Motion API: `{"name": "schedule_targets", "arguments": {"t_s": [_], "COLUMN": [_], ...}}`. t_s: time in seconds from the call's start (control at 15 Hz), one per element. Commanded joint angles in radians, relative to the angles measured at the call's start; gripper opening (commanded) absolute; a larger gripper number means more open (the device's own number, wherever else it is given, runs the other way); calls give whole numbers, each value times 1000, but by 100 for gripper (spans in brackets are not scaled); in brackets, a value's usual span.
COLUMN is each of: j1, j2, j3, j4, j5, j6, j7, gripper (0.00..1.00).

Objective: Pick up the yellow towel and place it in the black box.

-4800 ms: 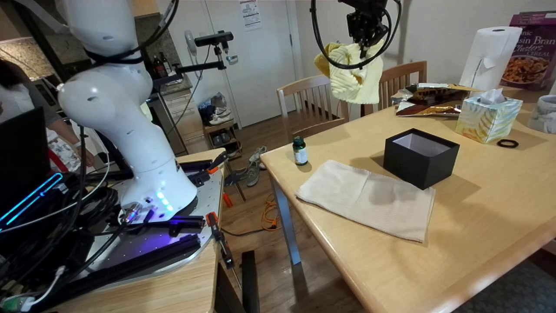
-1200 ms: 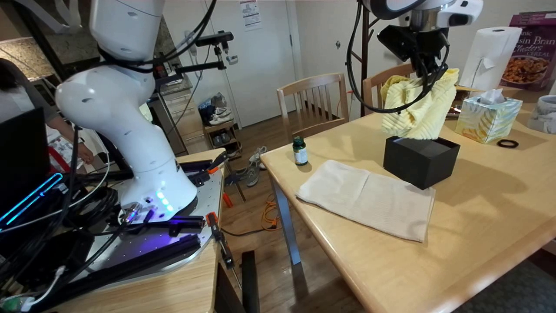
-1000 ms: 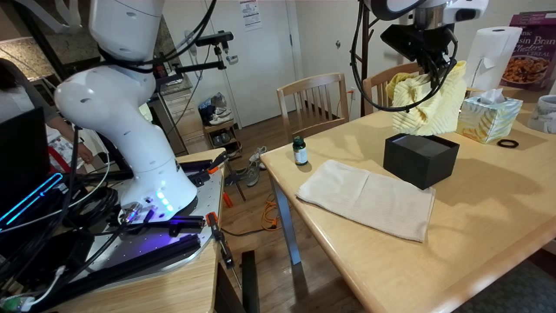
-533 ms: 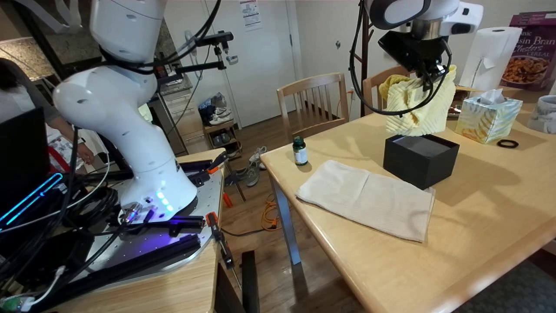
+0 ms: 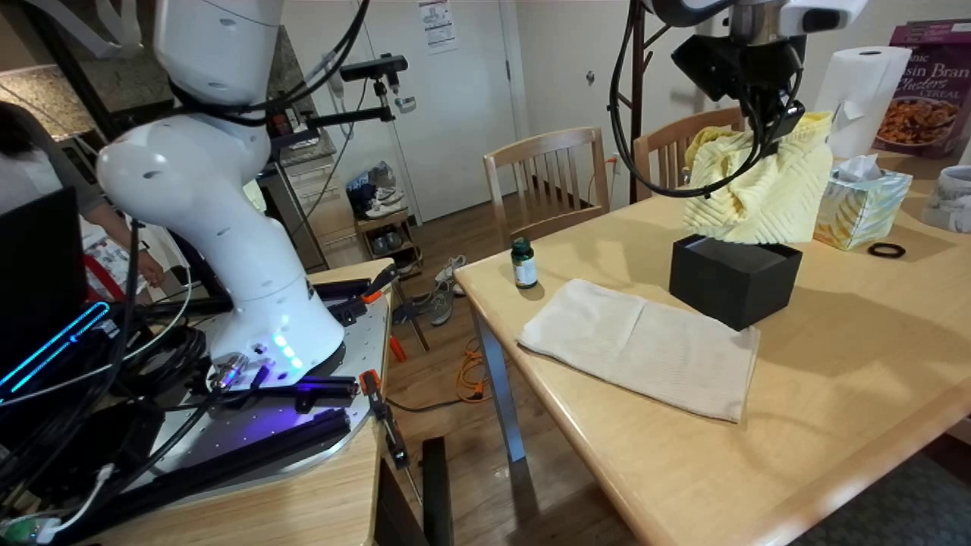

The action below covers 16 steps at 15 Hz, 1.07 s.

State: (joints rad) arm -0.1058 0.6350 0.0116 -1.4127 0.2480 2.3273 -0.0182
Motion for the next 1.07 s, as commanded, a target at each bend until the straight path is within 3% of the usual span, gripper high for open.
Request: {"name": "schedule_targets", "arguments": {"t_s": [0.0,0.53,1.0], "j1": [33,75,57], "j2": [-48,-56,-34], "j3": [-28,-59,-36], "j4": [-36,-50,-34], "j5": [-54,-91,-55], "j6": [-35,-170,-204], "j7": [76,213,181], "gripper": [6,6,6]}}
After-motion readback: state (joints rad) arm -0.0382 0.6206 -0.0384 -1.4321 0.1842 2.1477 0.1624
